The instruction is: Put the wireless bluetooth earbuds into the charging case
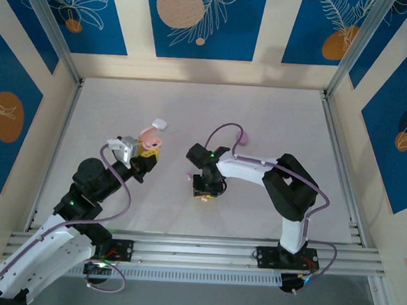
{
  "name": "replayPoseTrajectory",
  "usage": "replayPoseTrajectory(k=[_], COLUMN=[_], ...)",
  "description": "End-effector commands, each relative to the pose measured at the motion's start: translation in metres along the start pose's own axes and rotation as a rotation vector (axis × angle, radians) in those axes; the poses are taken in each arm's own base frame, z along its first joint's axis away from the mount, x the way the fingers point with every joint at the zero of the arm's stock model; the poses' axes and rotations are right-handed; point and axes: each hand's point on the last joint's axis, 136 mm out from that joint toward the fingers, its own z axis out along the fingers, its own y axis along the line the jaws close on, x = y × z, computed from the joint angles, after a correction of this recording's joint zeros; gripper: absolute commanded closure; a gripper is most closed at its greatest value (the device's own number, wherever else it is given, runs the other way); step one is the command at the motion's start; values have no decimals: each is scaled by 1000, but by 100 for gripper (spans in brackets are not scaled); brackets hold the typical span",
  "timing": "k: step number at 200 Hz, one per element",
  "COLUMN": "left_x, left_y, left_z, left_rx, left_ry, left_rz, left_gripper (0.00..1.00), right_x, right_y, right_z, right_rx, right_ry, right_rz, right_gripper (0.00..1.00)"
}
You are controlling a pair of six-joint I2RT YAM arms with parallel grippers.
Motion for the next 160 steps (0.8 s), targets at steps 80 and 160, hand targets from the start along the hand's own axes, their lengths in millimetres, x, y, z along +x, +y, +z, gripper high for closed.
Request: replayPoseTrajectory(k=[80,160], left_x=[-13,-13], left_y=[-2,-3], left_z=[-2,0], left_rx=[15,20], left_ry=[-42,-42], left_rz=[-2,-11], left_gripper=[71,71], right_x=[3,11], right_y=[-5,-8], right_z=[5,3], right_rx=[92,124], right_ry=[41,64], right_rz=[-70,-108], right_gripper=[74,73])
